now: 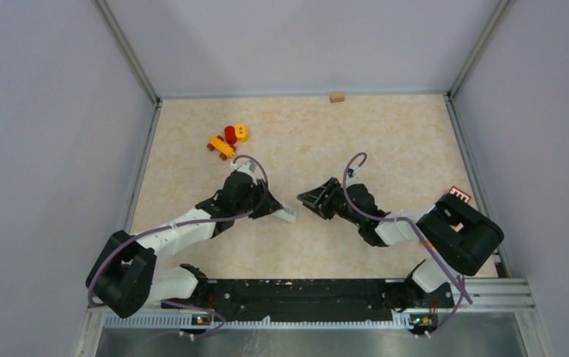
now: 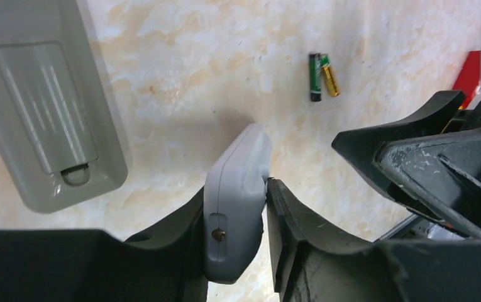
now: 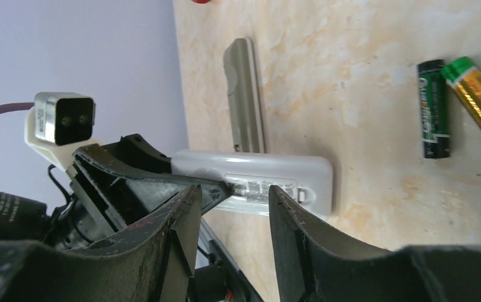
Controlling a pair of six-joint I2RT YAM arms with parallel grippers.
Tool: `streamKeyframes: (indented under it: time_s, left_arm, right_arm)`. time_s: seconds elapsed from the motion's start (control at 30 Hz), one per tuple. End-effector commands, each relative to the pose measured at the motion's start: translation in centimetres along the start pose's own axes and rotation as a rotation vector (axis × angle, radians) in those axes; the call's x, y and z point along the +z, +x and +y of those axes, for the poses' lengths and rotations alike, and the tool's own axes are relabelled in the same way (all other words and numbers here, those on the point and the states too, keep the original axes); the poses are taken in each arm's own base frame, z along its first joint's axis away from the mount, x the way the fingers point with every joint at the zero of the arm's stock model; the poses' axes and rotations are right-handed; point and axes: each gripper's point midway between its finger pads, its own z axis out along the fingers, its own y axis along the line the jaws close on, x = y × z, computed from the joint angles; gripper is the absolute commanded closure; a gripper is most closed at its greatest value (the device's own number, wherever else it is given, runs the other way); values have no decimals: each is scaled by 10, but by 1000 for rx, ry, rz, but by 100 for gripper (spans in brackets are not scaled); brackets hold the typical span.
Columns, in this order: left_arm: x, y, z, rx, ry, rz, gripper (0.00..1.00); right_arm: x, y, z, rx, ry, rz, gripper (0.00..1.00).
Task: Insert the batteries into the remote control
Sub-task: Remove the battery cover from the remote control.
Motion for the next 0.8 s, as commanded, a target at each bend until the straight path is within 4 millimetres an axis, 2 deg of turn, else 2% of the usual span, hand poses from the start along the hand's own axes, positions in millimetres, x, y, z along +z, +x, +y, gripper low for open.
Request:
streamKeyframes:
  time_s: [0.0,0.07,0.17,0.53,0.63,0.77]
  left_arm:
    - [-8,16,13,5,-47,76,57]
    - [-9,16,14,-3,-47,72,50]
    - [-11,14,13,-21,-36,58,45]
    - [-16,6,8,-44,-11,18,52]
    - [-14,6,9,-40,-13,20,66]
    - [-13,6,12,-35,-26,22,100]
  right_arm:
    - [0,-4,-1,-34,20,-18,55]
    - [0,-3,0,-29,14,-13,55]
    - [-1,-1,0,-26,6,-6,55]
    - [1,3,3,-26,-19,21,55]
    - [2,7,2,-23,-27,40,55]
    - [4,12,-3,-36,-7,72,54]
